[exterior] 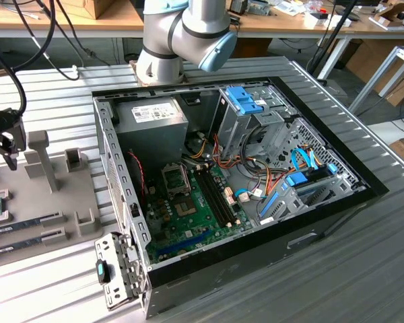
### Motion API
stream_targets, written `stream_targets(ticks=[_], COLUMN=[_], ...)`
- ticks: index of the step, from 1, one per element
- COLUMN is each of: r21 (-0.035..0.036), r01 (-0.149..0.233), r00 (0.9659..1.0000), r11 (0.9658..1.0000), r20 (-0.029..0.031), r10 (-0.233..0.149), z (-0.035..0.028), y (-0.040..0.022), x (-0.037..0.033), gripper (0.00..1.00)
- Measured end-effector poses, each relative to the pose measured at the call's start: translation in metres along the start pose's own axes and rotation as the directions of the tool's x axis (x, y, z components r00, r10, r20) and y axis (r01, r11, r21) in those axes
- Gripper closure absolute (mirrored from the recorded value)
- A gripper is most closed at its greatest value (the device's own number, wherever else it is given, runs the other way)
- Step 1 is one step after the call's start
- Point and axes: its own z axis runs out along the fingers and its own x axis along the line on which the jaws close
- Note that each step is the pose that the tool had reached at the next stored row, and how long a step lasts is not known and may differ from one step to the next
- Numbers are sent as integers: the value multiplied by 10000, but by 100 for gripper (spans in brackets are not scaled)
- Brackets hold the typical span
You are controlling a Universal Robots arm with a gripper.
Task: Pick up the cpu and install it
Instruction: 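Pick up the cpu and move it towards the insertion slot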
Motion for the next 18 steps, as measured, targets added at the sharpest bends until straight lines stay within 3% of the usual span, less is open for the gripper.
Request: stream_targets(ticks=[18], r21=[0], r01=[0], r00=[10000], r11=[10000], r20=[0], r10=[0], z=[39], y=[-2], x=[1], gripper=[28])
